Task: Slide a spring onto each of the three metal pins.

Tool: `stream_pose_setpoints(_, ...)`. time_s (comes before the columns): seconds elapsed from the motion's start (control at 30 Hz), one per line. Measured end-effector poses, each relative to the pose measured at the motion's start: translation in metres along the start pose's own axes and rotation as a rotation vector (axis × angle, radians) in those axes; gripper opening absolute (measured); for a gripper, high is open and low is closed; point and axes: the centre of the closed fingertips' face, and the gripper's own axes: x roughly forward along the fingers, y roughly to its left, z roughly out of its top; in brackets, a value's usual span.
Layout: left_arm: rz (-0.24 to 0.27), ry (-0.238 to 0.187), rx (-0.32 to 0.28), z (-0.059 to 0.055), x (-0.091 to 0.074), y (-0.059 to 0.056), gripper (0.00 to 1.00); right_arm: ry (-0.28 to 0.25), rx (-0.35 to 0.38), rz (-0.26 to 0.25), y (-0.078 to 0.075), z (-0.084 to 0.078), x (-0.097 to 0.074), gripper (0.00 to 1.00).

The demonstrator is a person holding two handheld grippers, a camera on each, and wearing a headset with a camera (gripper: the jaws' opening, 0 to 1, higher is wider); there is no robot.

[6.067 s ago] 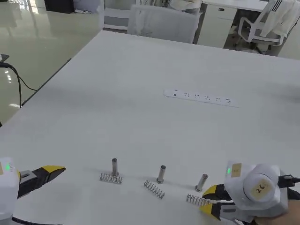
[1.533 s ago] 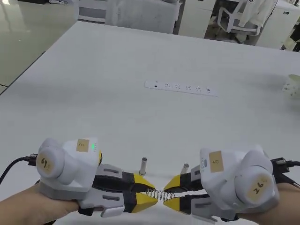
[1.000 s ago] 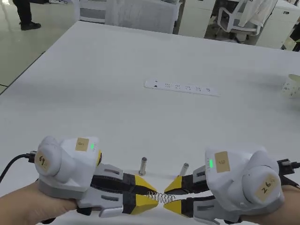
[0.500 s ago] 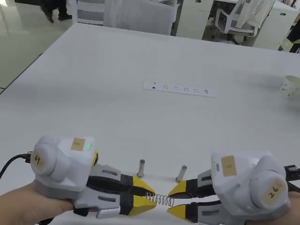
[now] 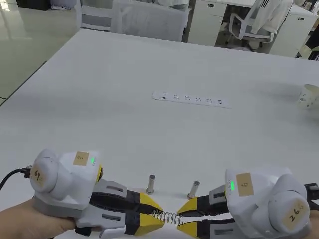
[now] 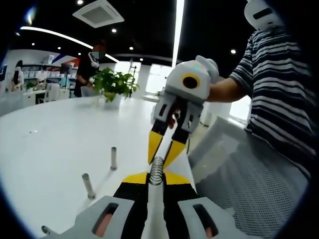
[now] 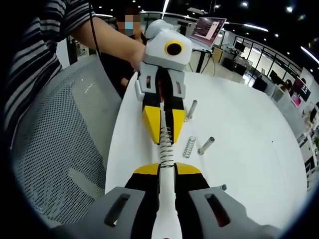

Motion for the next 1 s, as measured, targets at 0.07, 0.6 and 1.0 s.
stream_pose_setpoints(0.07,0.002,0.003,0.003,0.0,0.0,0.0,0.02,0.001,-0.009,-0.002,0.0,0.0,-0.001,0.07)
stream_pose_setpoints(0.6,0.004,0.017,0.008,-0.003,-0.001,-0.003,0.03,-0.027,-0.038,0.004,0.004,0.008,-0.007,0.07)
stream_pose_setpoints(1.0,0.01,0.059,0.039,-0.012,0.001,-0.002,0.02,-0.097,-0.018,0.016,0.003,0.028,-0.012,0.08)
